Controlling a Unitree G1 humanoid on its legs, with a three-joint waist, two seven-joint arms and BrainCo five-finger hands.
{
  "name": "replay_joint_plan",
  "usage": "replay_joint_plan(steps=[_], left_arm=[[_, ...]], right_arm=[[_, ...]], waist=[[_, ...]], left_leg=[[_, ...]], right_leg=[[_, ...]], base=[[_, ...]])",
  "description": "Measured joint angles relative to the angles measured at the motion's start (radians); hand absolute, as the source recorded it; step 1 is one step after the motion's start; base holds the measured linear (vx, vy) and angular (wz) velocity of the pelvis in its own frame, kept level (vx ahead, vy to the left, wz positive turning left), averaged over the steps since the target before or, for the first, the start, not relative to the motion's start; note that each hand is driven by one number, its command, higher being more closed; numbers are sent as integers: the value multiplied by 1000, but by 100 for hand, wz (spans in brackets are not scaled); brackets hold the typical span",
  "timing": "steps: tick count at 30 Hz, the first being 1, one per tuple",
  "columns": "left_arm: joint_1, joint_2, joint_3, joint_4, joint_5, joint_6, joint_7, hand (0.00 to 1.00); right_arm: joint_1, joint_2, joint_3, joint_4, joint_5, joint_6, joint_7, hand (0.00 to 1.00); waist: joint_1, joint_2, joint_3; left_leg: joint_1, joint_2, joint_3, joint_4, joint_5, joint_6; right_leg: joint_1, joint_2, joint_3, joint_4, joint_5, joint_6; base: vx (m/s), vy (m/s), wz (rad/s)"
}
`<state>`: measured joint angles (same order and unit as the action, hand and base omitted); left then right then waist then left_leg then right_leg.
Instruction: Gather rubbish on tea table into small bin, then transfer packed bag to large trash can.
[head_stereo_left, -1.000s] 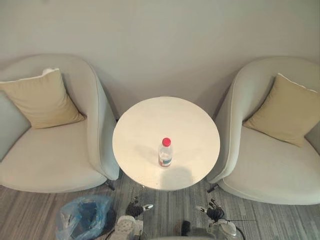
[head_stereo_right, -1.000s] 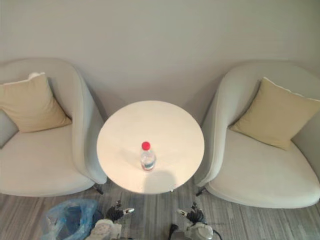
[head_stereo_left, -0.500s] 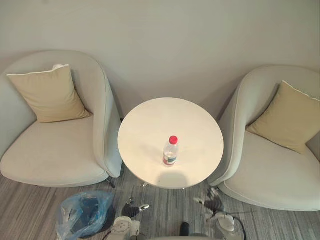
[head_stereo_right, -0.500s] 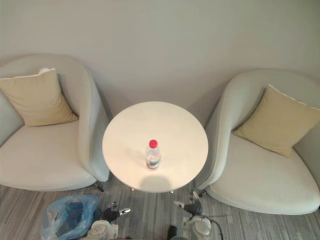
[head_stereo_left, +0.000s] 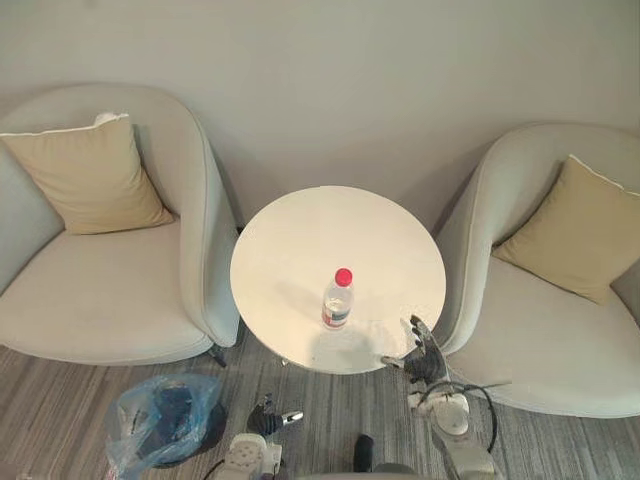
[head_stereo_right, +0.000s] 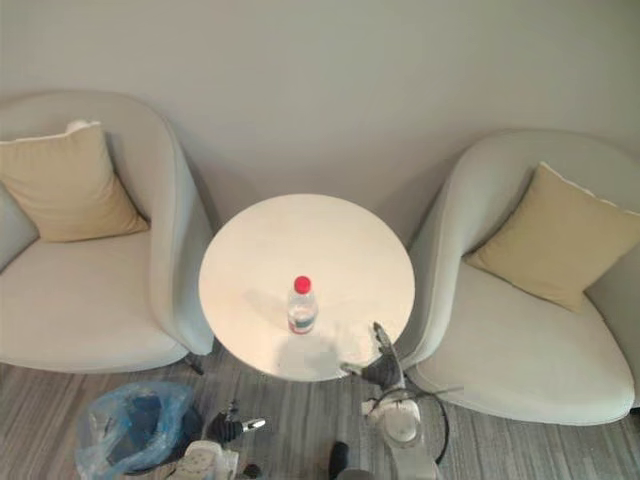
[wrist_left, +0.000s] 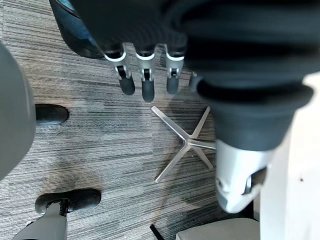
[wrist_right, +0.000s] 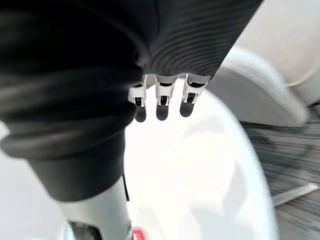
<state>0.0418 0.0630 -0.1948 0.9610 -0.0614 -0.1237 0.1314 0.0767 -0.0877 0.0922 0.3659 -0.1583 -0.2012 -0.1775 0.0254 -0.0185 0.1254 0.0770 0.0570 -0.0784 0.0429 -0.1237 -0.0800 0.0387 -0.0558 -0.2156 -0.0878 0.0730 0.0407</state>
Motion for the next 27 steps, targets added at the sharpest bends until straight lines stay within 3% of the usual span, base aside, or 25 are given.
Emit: replay_joint_plan(steps=[12,17,27], left_arm=[[6,1,-22,-44,0,-19,0,0],[4,1,-22,-50,-1,-22,0,0],[20,-5,-41,-99,-22,-22,0,0]], right_arm=[[-156,5,-4,69,3,4,-60,0],[-187,7,-3,83,3,4,-74,0],[-279,5,-24,165,12,19,-136,0]], waist=[[34,1,18],[33,9,41],[35,32,57]], left_leg=[[-41,-39,-123,-8,44,16],[-44,-38,-149,-43,70,13],[-77,-40,-181,-37,88,1]], right_leg=[[28,-39,-119,-1,-3,4],[28,-42,-142,-1,-11,17],[-7,-46,-172,27,-14,9]], base=[[-58,5,35],[-109,-25,14],[25,2,9]])
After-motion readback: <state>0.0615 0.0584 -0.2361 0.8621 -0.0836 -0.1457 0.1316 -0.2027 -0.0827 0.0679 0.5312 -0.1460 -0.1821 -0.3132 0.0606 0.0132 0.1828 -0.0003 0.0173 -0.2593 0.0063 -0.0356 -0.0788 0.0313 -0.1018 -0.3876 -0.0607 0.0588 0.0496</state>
